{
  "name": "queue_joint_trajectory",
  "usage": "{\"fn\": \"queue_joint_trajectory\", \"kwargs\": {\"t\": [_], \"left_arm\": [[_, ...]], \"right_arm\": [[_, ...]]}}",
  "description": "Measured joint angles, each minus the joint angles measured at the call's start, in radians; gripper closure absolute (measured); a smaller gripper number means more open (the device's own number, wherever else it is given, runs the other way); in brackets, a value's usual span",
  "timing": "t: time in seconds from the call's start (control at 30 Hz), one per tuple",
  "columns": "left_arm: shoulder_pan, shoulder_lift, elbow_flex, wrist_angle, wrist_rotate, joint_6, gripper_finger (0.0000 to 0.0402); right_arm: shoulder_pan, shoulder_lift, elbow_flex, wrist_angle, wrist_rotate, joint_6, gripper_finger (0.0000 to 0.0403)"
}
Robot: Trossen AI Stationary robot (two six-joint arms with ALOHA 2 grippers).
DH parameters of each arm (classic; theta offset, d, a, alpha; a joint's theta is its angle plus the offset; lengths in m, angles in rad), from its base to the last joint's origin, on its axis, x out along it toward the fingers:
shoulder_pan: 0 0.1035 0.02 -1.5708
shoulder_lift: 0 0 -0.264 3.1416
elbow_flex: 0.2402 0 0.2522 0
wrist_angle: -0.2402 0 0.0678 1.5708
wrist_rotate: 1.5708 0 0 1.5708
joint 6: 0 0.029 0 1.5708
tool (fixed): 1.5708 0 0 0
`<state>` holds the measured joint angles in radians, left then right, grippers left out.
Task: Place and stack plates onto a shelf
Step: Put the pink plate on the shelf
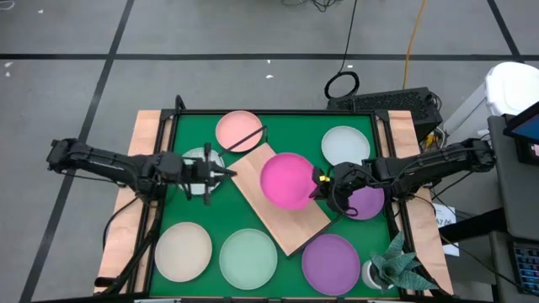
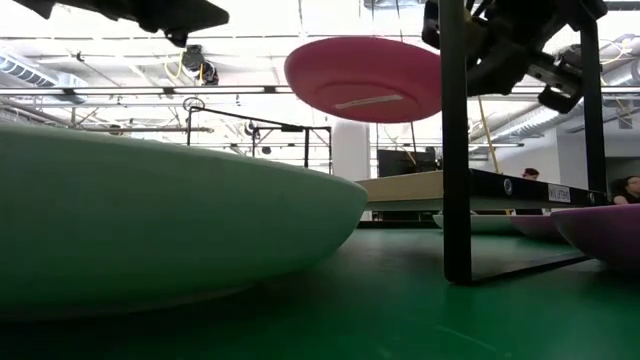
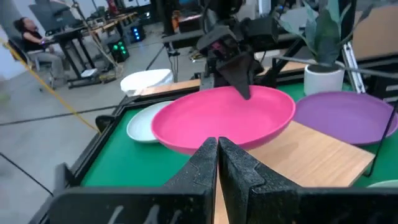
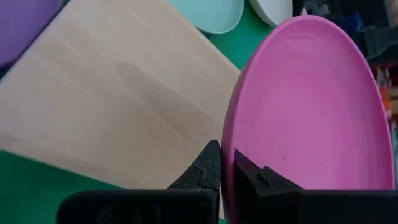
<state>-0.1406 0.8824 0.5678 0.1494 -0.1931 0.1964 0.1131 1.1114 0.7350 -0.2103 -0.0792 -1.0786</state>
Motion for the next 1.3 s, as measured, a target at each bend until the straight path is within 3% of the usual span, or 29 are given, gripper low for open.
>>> {"fn": "queue_joint_trajectory", "kwargs": {"t": [0.2, 0.33, 0.63, 0.73, 0.93, 1.3], "left_arm": [[-0.006, 0.103, 0.0, 0.089, 0.001, 0.031, 0.0369], [-0.007, 0.155, 0.016, 0.104, 0.001, 0.028, 0.033], [-0.054, 0.253, 0.076, 0.109, -0.003, 0.052, 0.0257], [-0.058, 0.258, 0.077, 0.11, -0.046, 0.054, 0.0254], [-0.058, 0.248, 0.077, 0.112, -0.074, 0.043, 0.0254], [-0.057, 0.249, 0.077, 0.116, -0.108, 0.031, 0.0254]], "right_arm": [[0.0, 0.0, -0.017, 0.0, -0.001, -0.11, 0.04], [0.0, 0.0, -0.018, -0.006, -0.008, -0.141, 0.04], [0.0, 0.0, -0.02, -0.117, -0.139, -0.165, 0.04], [0.0, 0.0, -0.03, -0.112, -0.143, -0.204, 0.0396], [0.0, -0.001, -0.063, -0.106, -0.262, -0.282, 0.0392], [0.0, -0.001, -0.168, -0.046, -0.317, -0.421, 0.0391]]}}
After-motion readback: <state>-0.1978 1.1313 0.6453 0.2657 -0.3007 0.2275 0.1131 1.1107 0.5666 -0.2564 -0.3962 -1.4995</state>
